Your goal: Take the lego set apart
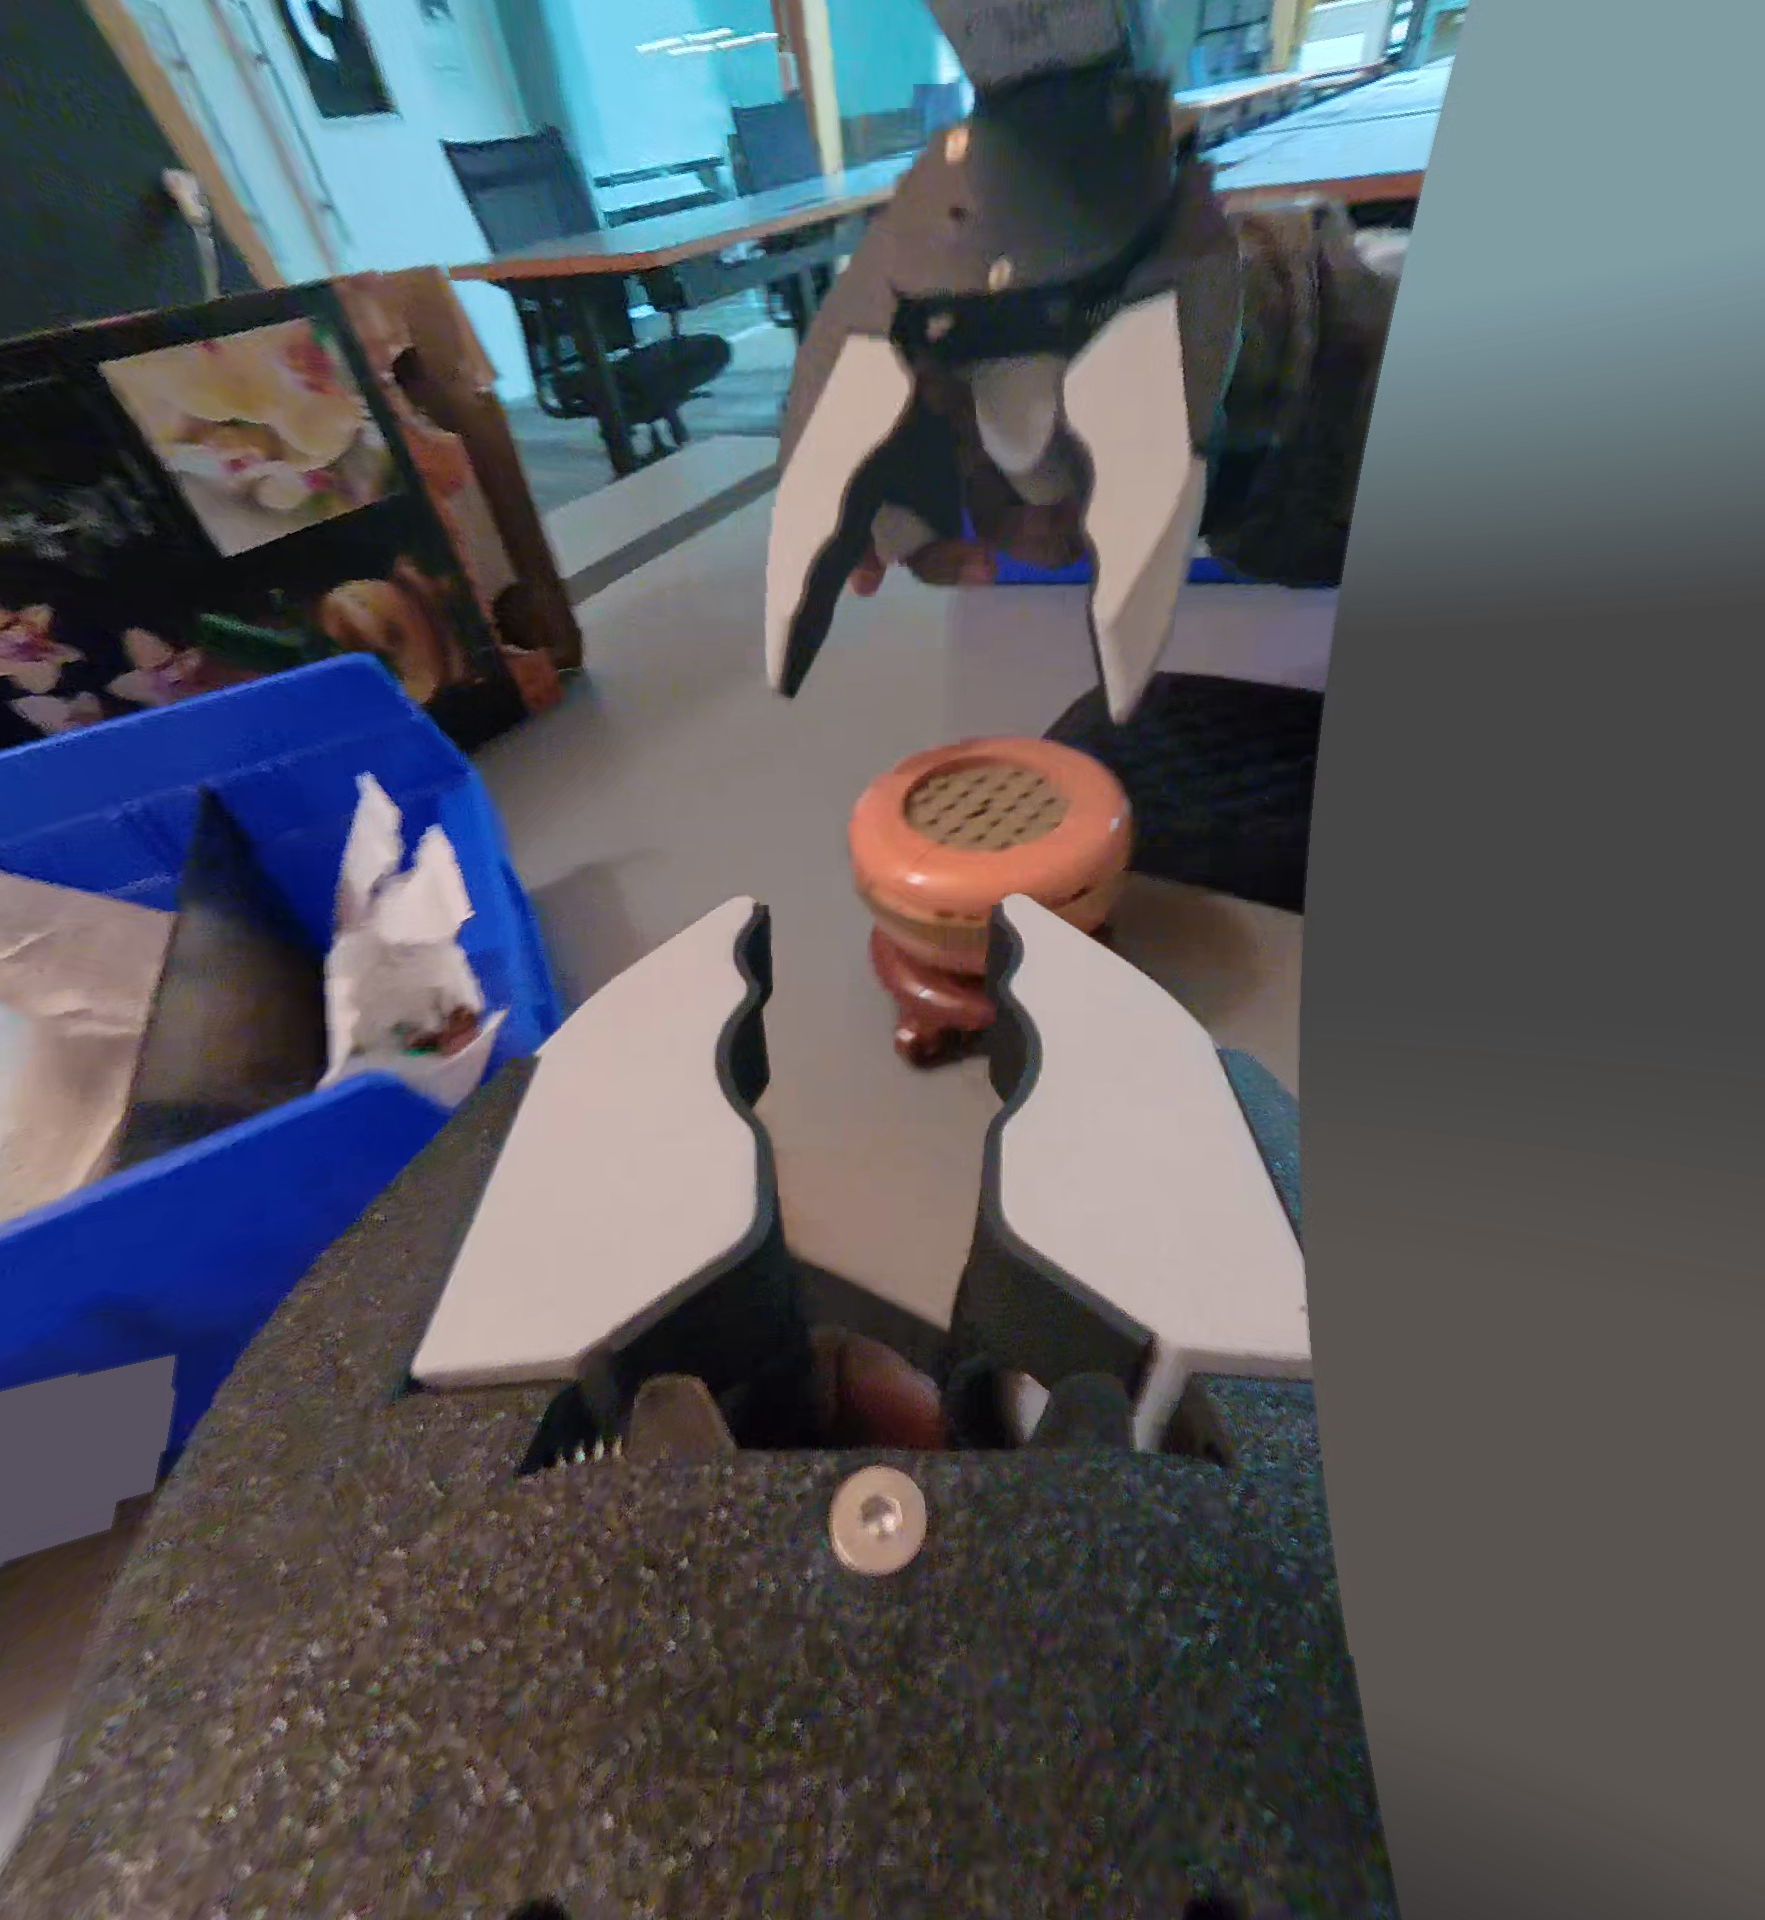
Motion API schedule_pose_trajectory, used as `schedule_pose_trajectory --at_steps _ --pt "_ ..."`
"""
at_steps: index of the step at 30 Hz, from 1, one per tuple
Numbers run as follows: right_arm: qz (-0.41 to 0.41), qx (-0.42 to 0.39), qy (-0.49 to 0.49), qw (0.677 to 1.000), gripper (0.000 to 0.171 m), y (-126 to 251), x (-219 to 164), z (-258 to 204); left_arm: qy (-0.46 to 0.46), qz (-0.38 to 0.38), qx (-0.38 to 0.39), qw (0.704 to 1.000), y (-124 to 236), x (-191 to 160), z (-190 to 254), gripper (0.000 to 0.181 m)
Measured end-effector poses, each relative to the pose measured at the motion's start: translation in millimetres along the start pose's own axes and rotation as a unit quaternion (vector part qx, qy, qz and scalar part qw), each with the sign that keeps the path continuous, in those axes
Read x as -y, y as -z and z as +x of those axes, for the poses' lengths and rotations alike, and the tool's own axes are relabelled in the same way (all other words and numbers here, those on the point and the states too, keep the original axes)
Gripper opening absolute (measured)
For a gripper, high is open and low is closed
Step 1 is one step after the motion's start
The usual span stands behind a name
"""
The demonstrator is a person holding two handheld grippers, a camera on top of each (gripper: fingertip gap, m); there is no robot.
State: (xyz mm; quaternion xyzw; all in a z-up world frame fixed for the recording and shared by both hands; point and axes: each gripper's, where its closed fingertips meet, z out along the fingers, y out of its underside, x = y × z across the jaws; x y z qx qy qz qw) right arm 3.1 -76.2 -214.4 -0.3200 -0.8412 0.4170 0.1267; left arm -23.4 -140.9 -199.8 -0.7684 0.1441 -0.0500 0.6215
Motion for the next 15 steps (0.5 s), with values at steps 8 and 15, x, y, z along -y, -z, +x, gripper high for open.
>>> schedule_pose_trajectory --at_steps 8,15 --pt "-0.023 -0.064 -0.028 0.997 0.107 -19 -48 -9 -0.018 -0.097 -0.053 0.994 -61 -22 26 0.074" --pt "-0.004 -0.083 0.029 0.996 0.086 -23 -47 -11 -0.061 -0.132 -0.066 0.987 -82 -32 32 0.083"
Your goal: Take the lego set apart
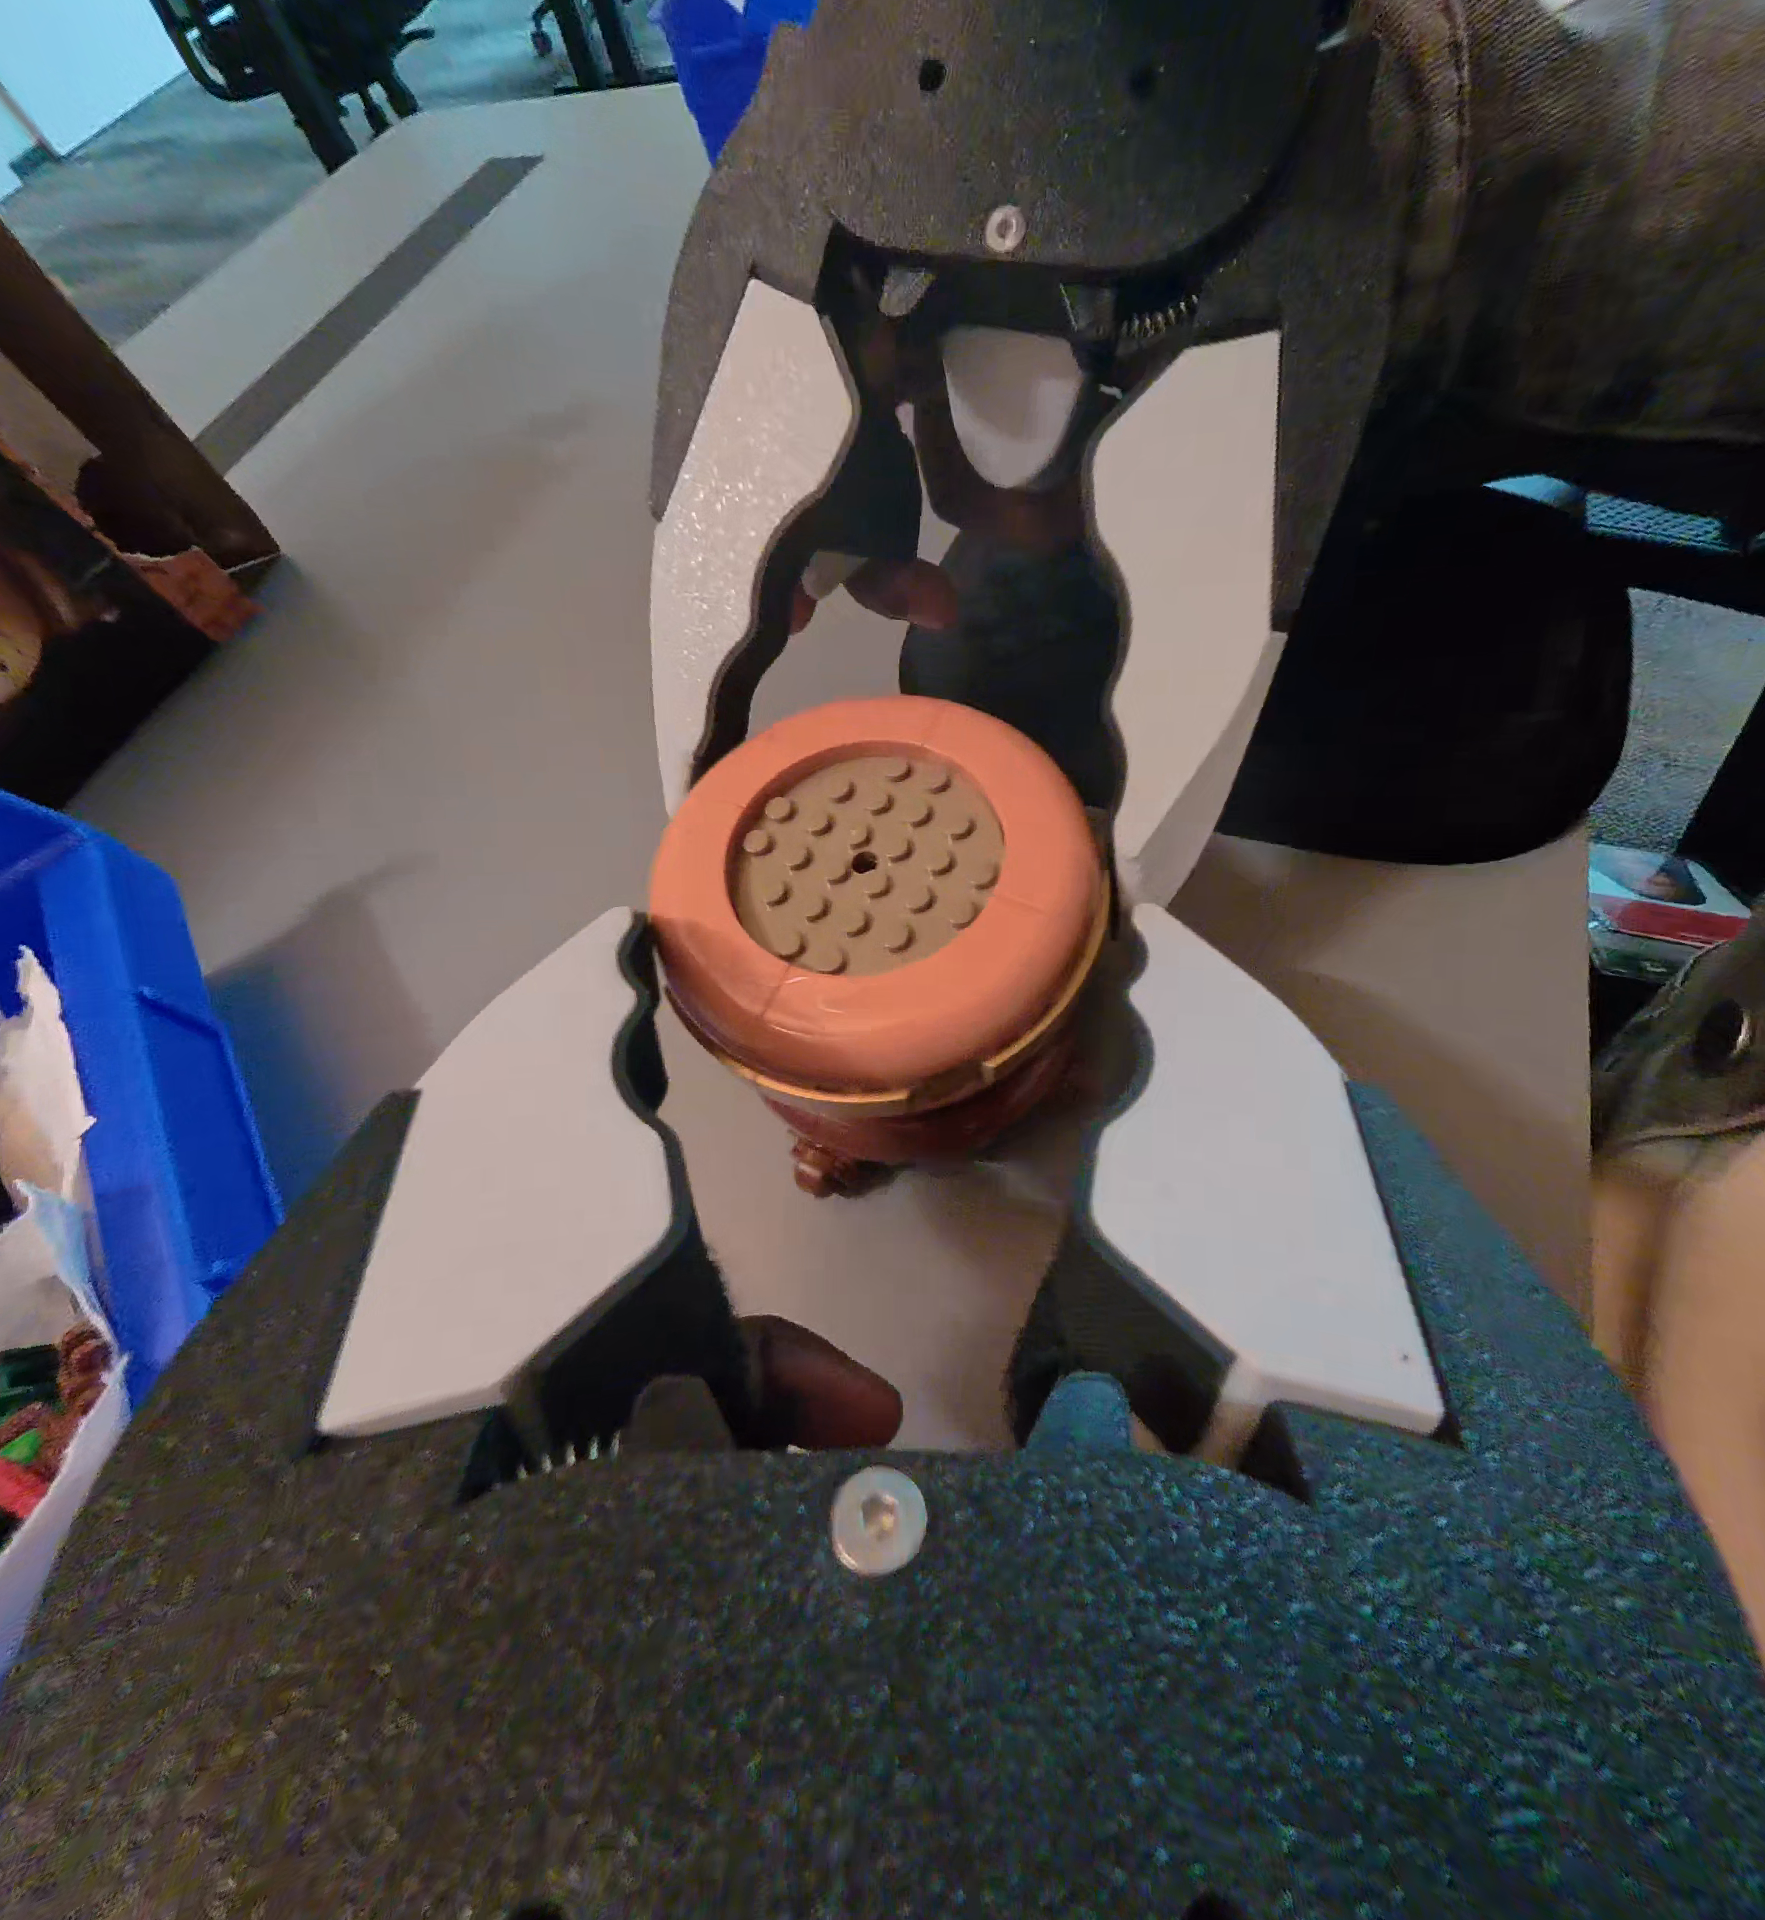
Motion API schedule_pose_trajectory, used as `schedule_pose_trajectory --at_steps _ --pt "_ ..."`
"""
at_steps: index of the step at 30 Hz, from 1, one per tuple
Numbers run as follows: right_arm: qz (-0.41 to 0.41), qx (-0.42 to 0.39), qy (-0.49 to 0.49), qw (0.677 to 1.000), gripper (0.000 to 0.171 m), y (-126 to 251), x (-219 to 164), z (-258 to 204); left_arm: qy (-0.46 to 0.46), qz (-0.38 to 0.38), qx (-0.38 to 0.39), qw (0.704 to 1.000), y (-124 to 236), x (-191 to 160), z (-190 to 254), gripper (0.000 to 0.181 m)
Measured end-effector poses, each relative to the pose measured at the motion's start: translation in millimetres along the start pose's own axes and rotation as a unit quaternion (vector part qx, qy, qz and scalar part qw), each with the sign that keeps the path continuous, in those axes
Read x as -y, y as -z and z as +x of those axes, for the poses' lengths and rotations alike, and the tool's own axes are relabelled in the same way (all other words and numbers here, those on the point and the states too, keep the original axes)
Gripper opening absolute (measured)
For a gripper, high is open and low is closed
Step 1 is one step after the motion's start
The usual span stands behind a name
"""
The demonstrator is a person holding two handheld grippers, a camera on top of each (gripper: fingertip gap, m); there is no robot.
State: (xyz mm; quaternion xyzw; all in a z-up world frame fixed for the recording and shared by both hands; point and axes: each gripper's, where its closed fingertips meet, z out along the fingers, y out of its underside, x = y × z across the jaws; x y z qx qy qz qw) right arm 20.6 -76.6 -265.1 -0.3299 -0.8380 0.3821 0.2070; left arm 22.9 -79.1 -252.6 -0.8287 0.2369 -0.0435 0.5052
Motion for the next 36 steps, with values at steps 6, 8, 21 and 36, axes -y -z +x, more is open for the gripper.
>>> schedule_pose_trajectory --at_steps 6,8,21,36 --pt "0.028 0.031 0.005 0.999 0.086 -6 7 -14 -0.001 0.009 -0.016 1.0 8 -3 10 0.083" --pt "0.032 0.041 0.008 0.999 0.086 -8 9 -18 -0.006 0.001 -0.016 1.0 11 -5 10 0.086" --pt "0.088 0.049 -0.028 0.995 0.082 11 23 -23 -0.023 0.017 -0.05 0.998 15 -8 20 0.086" --pt "0.07 -0.065 -0.07 0.993 0.052 16 6 -10 0.044 -0.016 0.055 0.997 9 -10 0 0.086"
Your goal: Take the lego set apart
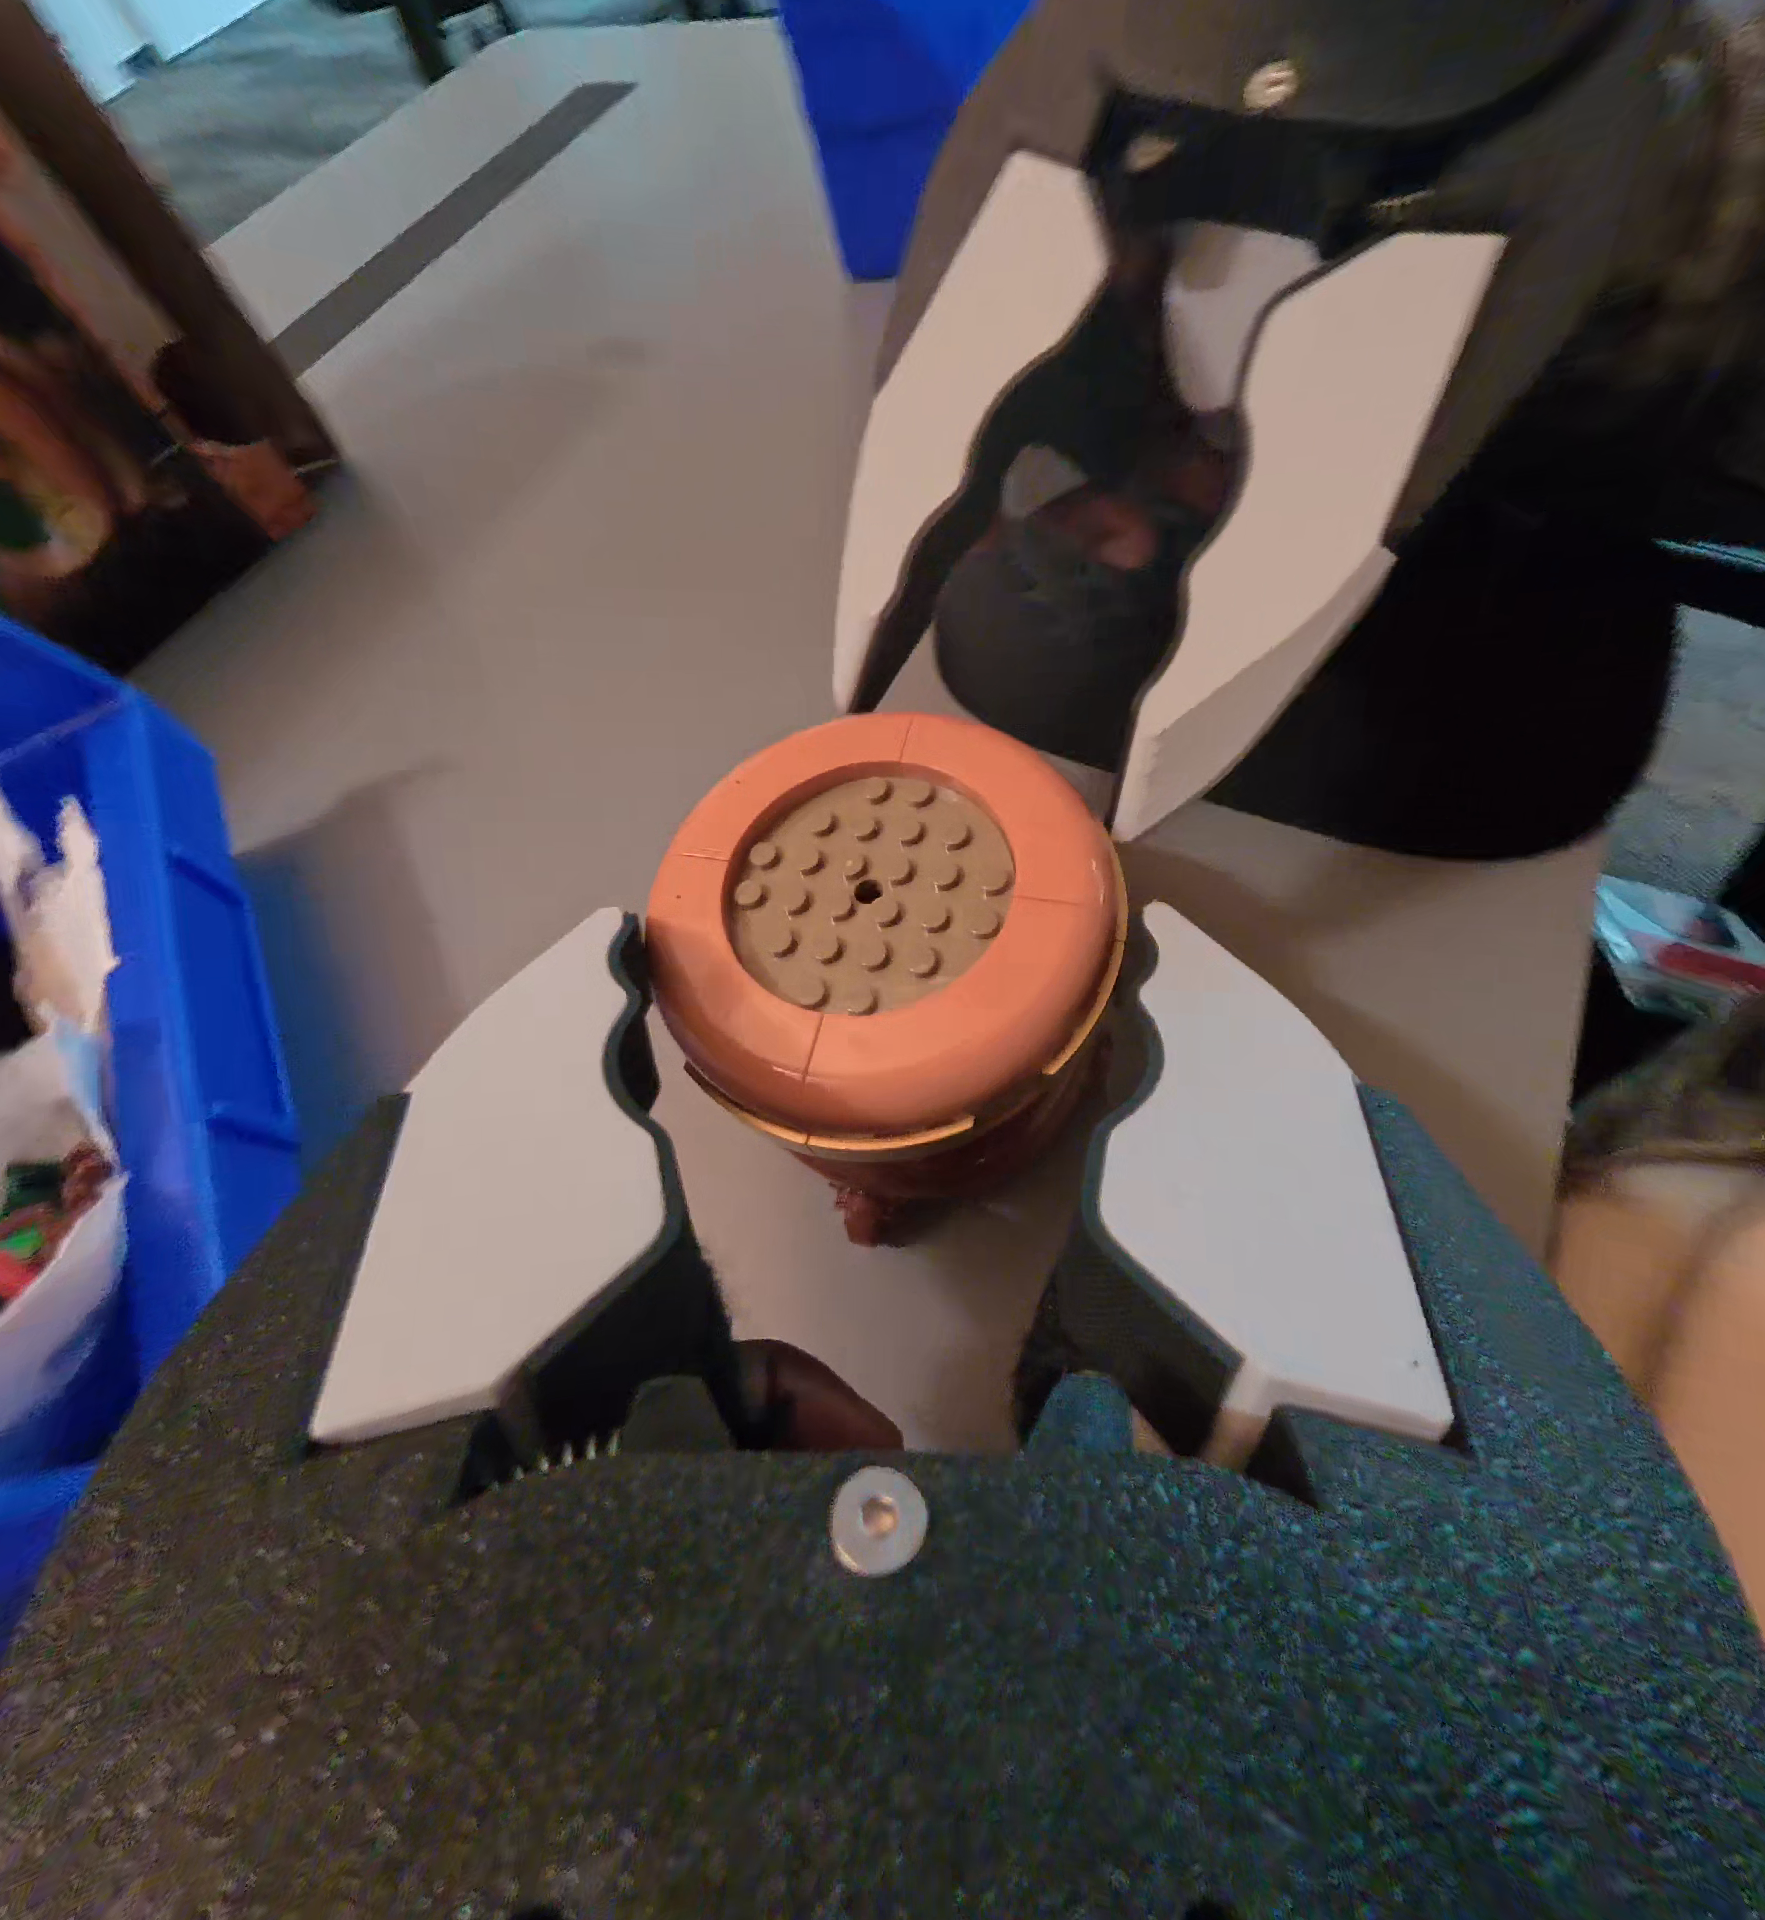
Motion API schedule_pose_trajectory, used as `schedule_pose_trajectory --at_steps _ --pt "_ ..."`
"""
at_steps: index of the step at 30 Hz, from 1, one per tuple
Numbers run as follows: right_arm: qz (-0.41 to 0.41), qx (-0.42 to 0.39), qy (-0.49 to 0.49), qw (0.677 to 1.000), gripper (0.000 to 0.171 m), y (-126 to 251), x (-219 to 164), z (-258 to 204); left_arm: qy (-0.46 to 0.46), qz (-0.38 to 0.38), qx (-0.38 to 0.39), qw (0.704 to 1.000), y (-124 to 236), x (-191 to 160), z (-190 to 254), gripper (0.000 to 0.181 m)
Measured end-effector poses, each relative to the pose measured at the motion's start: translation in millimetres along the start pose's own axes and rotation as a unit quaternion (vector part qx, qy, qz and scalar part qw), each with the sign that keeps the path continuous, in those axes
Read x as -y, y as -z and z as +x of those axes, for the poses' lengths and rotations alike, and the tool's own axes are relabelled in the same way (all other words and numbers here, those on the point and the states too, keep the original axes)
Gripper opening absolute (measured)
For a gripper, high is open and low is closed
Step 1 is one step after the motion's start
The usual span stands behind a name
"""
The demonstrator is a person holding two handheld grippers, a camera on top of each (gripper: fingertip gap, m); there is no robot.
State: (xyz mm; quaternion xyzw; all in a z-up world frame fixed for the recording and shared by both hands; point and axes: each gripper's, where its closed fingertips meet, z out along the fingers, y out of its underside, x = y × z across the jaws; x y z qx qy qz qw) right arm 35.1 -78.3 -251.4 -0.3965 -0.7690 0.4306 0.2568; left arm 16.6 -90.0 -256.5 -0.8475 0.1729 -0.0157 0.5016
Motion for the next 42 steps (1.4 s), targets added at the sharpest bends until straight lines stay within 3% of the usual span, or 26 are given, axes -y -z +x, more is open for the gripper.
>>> schedule_pose_trajectory --at_steps 5,9,11,12,15,18,22,23,26,29,30,32,35,37,40,41,42 --pt "0.032 -0.05 -0.063 0.996 0.048 14 6 7 0.009 0.017 0.052 0.998 10 8 -3 0.082" --pt "0.089 -0.01 -0.211 0.973 0.052 21 12 -9 0.012 0.06 0.013 0.998 40 19 -5 0.081" --pt "0.087 0.005 -0.211 0.974 0.054 18 10 -23 0.012 0.049 0.025 0.998 47 13 -18 0.076" --pt "0.077 -0.015 -0.195 0.978 0.052 17 8 -24 0.015 0.04 0.031 0.999 48 8 -24 0.068" --pt "0.05 -0.074 -0.143 0.986 0.042 11 5 -22 0.036 0.033 0.055 0.997 45 3 -33 0.011" --pt "0.019 -0.093 -0.13 0.987 0.042 3 2 -20 0.036 0.007 0.069 0.997 36 -6 -30 0.002" --pt "-0.016 -0.155 -0.066 0.986 0.037 6 -2 -1 0.03 -0.006 0.029 0.999 32 -13 -9 0.004" --pt "-0.019 -0.157 -0.06 0.986 0.036 6 -2 2 0.028 -0.006 0.008 1.0 29 -13 1 0.012" --pt "-0.018 -0.141 -0.06 0.988 0.036 3 -3 10 0.005 -0.009 -0.016 1.0 20 -13 22 0.013" --pt "-0.019 -0.14 -0.069 0.988 0.038 7 -8 16 -0.023 -0.027 0.009 0.999 20 -15 18 0.019" --pt "-0.007 -0.135 -0.066 0.989 0.04 11 -7 14 -0.029 -0.027 0.026 0.999 24 -15 12 0.024" --pt "0.039 -0.119 -0.049 0.991 0.049 20 1 8 -0.043 -0.001 0.073 0.996 34 -8 -5 0.051" --pt "0.181 -0.102 -0.015 0.978 0.065 35 26 1 -0.019 0.109 0.115 0.987 54 16 -26 0.077" --pt "0.247 -0.115 -0.024 0.962 0.06 47 35 6 0.034 0.176 0.083 0.98 60 24 -28 0.075" --pt "0.267 -0.109 -0.039 0.957 0.055 54 36 9 0.075 0.205 0.029 0.975 56 19 -25 0.06" --pt "0.264 -0.105 -0.048 0.958 0.049 53 35 10 0.078 0.211 0.013 0.974 57 19 -22 0.046" --pt "0.259 -0.094 -0.05 0.96 0.031 51 33 9 0.074 0.225 -0.005 0.972 60 22 -19 0.022"
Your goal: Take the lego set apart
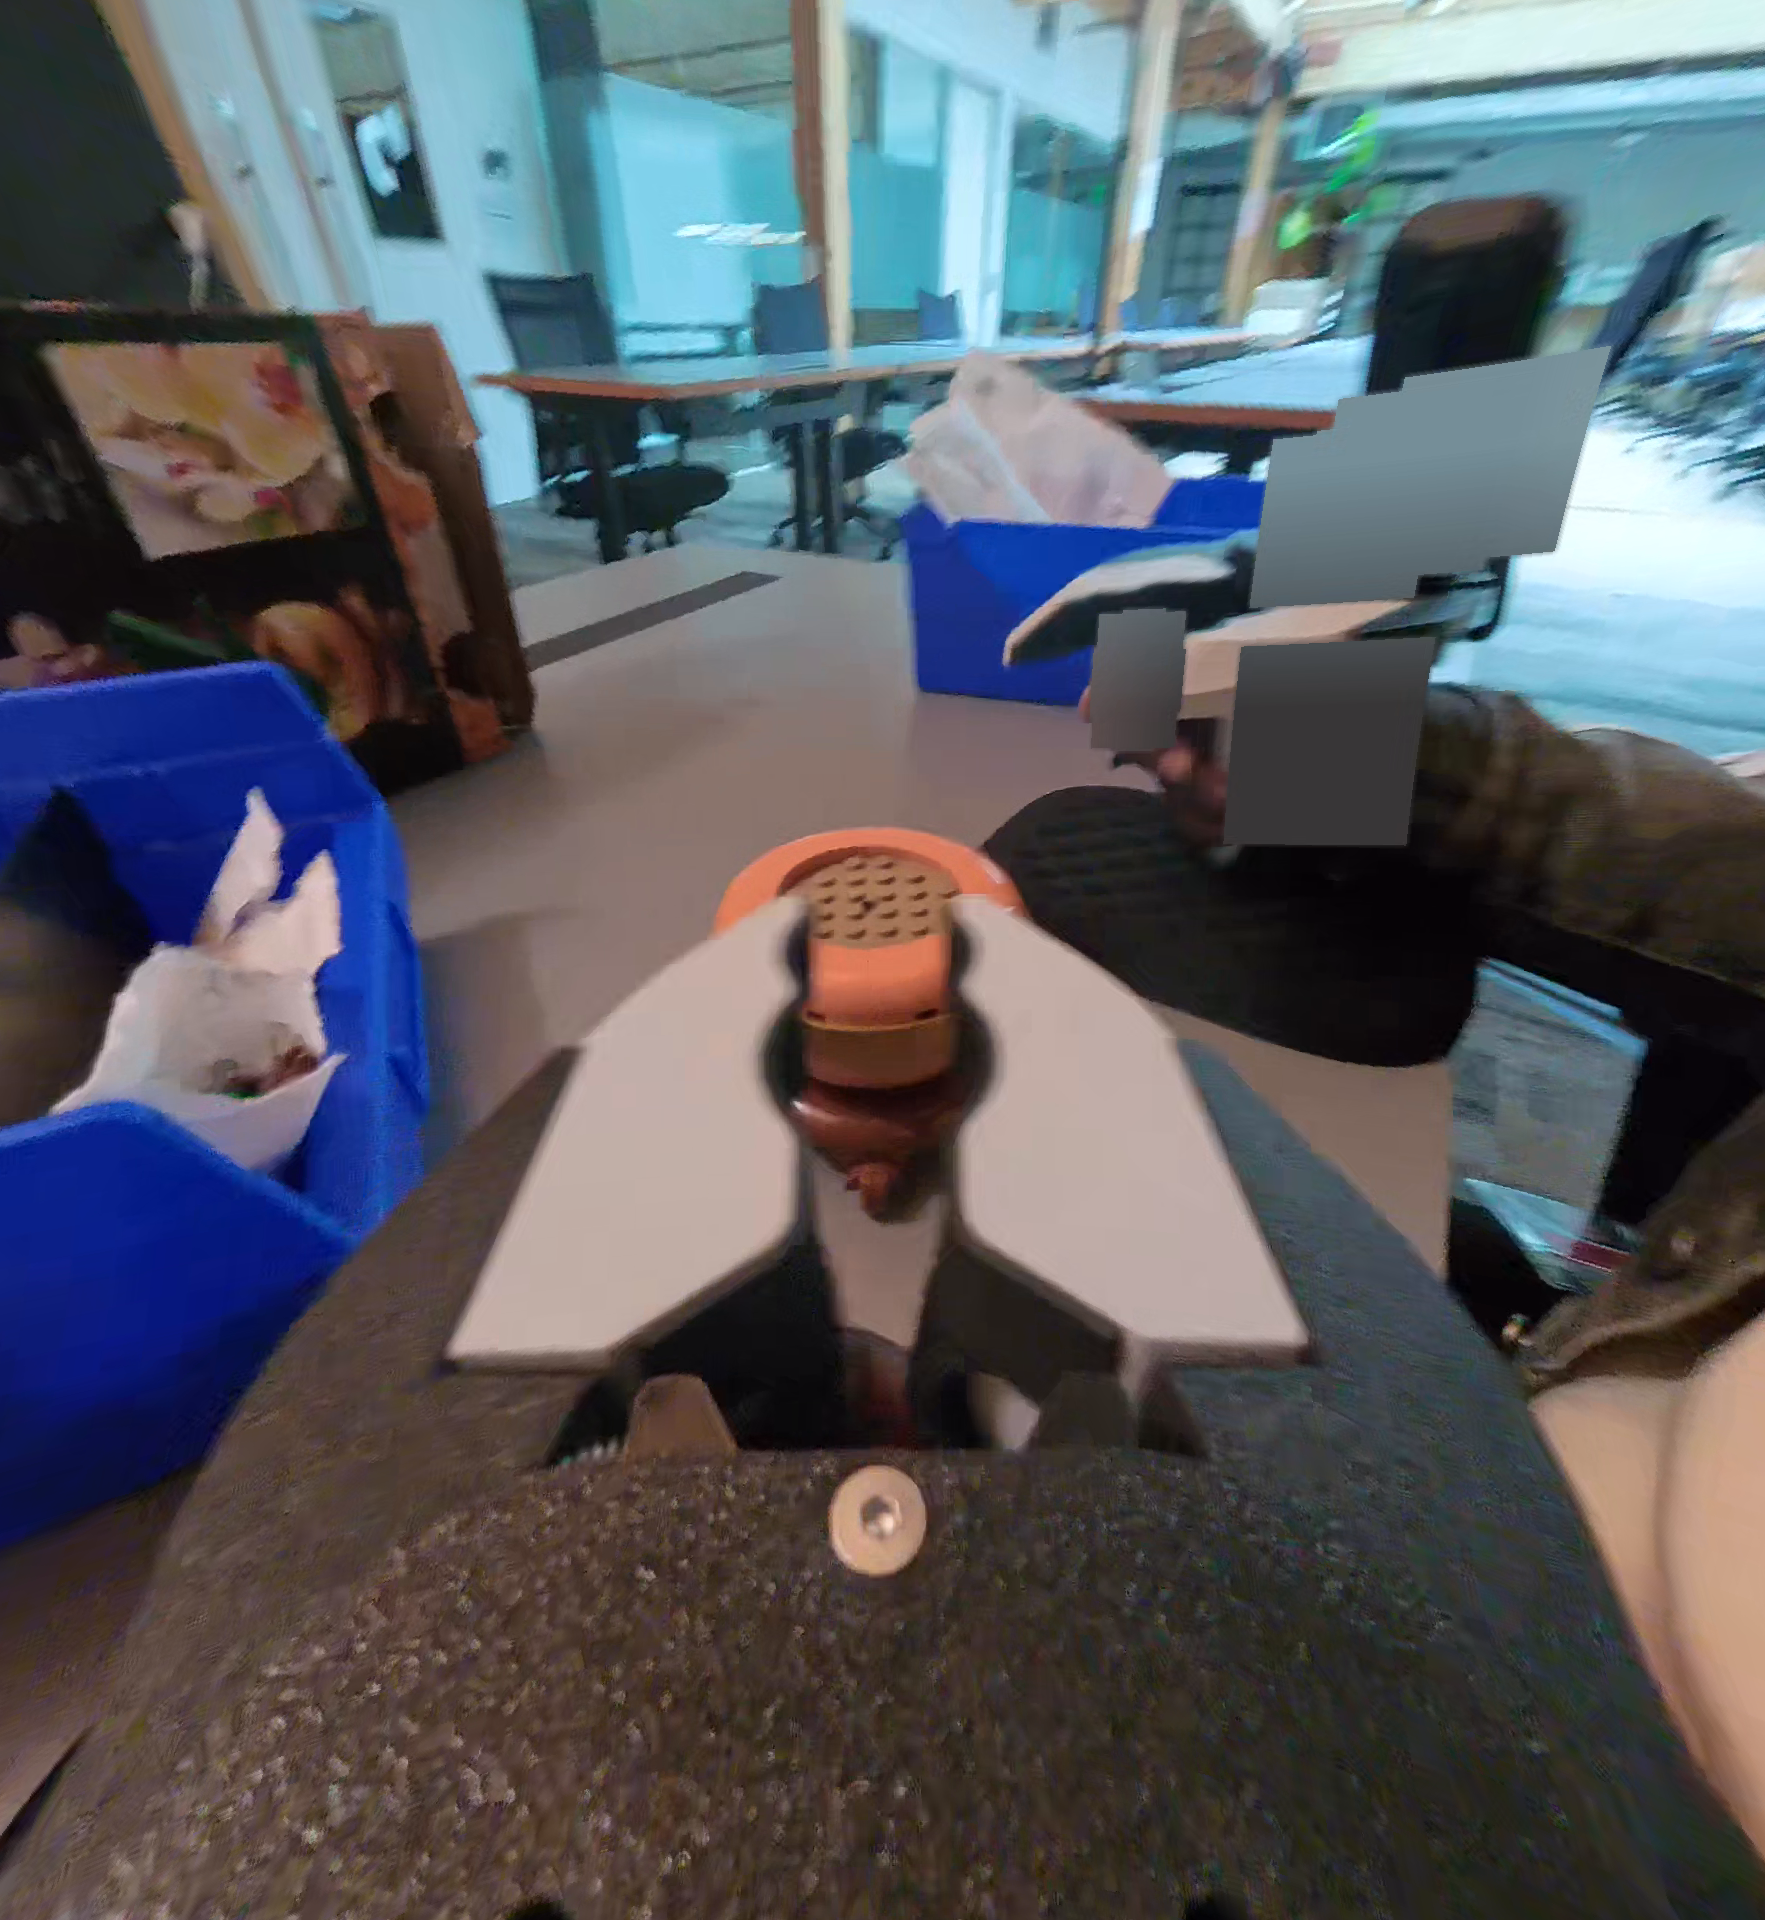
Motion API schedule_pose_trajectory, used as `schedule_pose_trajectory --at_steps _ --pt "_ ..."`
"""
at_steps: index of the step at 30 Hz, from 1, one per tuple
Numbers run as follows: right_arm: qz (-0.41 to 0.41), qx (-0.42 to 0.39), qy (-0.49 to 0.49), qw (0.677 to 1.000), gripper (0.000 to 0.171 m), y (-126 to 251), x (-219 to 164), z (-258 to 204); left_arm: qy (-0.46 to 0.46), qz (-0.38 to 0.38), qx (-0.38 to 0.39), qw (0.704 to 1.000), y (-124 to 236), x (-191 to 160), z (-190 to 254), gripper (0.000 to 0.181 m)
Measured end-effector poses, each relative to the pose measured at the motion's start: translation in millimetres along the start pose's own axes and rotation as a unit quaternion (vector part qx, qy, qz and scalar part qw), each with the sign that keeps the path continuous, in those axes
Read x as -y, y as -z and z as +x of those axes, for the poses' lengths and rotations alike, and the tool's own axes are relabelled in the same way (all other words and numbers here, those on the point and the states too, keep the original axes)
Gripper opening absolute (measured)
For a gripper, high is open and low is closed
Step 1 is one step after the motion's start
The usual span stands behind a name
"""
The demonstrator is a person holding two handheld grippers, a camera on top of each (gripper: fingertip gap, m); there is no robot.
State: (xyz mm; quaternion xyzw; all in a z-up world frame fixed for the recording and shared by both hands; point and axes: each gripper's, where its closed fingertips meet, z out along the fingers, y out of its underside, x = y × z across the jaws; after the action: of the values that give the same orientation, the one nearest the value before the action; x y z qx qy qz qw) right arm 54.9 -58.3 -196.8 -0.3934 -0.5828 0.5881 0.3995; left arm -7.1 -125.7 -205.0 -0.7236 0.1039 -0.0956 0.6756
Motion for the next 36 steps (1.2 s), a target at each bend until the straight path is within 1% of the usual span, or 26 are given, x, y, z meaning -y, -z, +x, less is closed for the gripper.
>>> schedule_pose_trajectory --at_steps 1,2,3,5,8,10,11,12,13,14,16,17,18,19,20,22,24,25,26,27,28,30,32,34,36 --pt "-0.005 0.025 0.005 1.0 0.0 0 -2 -7 -0.001 0.018 -0.012 1.0 3 4 2 0.0" --pt "-0.01 0.051 0.016 0.999 0.0 -1 -4 -16 0.004 0.034 -0.018 0.999 6 7 3 0.0" --pt "-0.015 0.056 0.026 0.998 0.0 -2 -5 -19 0.014 0.044 -0.028 0.999 8 9 3 0.0" --pt "-0.026 0.051 0.039 0.998 0.0 -4 -9 -20 0.029 0.057 -0.041 0.997 11 11 3 0.0" --pt "-0.042 0.05 0.03 0.997 0.001 -7 -14 -18 0.037 0.055 -0.029 0.997 10 10 -1 0.0" --pt "-0.045 0.047 0.017 0.998 0.016 -8 -15 -15 0.039 0.045 -0.028 0.998 8 7 -2 0.015" --pt "-0.044 0.045 0.01 0.998 0.018 -7 -14 -13 0.041 0.041 -0.03 0.998 8 6 -2 0.021" --pt "-0.042 0.054 0.006 0.998 0.001 -6 -14 -15 0.041 0.041 -0.037 0.998 8 6 0 0.019" --pt "-0.036 0.074 0.01 0.997 0.0 -5 -12 -21 0.038 0.044 -0.044 0.997 9 7 2 0.0" --pt "-0.034 0.081 0.017 0.996 0.0 -4 -12 -24 0.034 0.046 -0.045 0.997 9 7 3 0.0" --pt "-0.038 0.059 0.026 0.997 0.0 -6 -13 -20 0.03 0.04 -0.038 0.998 8 6 2 0.0" --pt "-0.04 0.047 0.028 0.998 0.009 -7 -13 -17 0.029 0.035 -0.034 0.998 7 5 2 0.001" --pt "-0.045 0.041 0.027 0.998 0.021 -8 -15 -16 0.029 0.03 -0.031 0.999 6 3 1 0.008" --pt "-0.05 0.04 0.024 0.998 0.021 -8 -16 -15 0.029 0.027 -0.031 0.999 5 2 1 0.015" --pt "-0.051 0.048 0.023 0.997 0.0 -8 -16 -16 0.025 0.025 -0.035 0.999 5 2 3 0.0" --pt "-0.05 0.042 0.026 0.997 0.0 -8 -16 -16 0.004 0.018 -0.041 0.999 4 1 8 0.0" --pt "-0.051 0.027 0.017 0.998 0.0 -8 -16 -10 -0.028 -0.01 -0.02 0.999 -1 -1 10 0.0" --pt "-0.056 0.021 0.004 0.998 0.013 -10 -15 -6 -0.043 -0.026 0.0 0.999 -4 -1 8 0.0" --pt "-0.069 0.022 -0.014 0.997 0.034 -12 -15 -3 -0.053 -0.039 0.02 0.998 -8 1 5 0.008" --pt "-0.096 0.022 -0.032 0.995 0.046 -16 -15 1 -0.058 -0.055 0.037 0.996 -12 3 3 0.013" --pt "-0.132 0.013 -0.047 0.99 0.047 -19 -16 8 -0.064 -0.075 0.047 0.994 -17 3 2 0.011" --pt "-0.21 0.019 -0.055 0.976 0.058 -27 -17 19 -0.092 -0.118 0.055 0.987 -26 2 2 0.012" --pt "-0.278 0.04 -0.056 0.958 0.049 -36 -17 30 -0.112 -0.161 0.039 0.98 -35 -2 6 0.015" --pt "-0.347 0.092 -0.078 0.93 0.04 -45 -24 34 -0.113 -0.203 0.002 0.973 -43 -9 13 0.016" --pt "-0.402 0.127 -0.095 0.902 0.04 -54 -35 37 -0.116 -0.227 -0.005 0.967 -49 -12 9 0.015"
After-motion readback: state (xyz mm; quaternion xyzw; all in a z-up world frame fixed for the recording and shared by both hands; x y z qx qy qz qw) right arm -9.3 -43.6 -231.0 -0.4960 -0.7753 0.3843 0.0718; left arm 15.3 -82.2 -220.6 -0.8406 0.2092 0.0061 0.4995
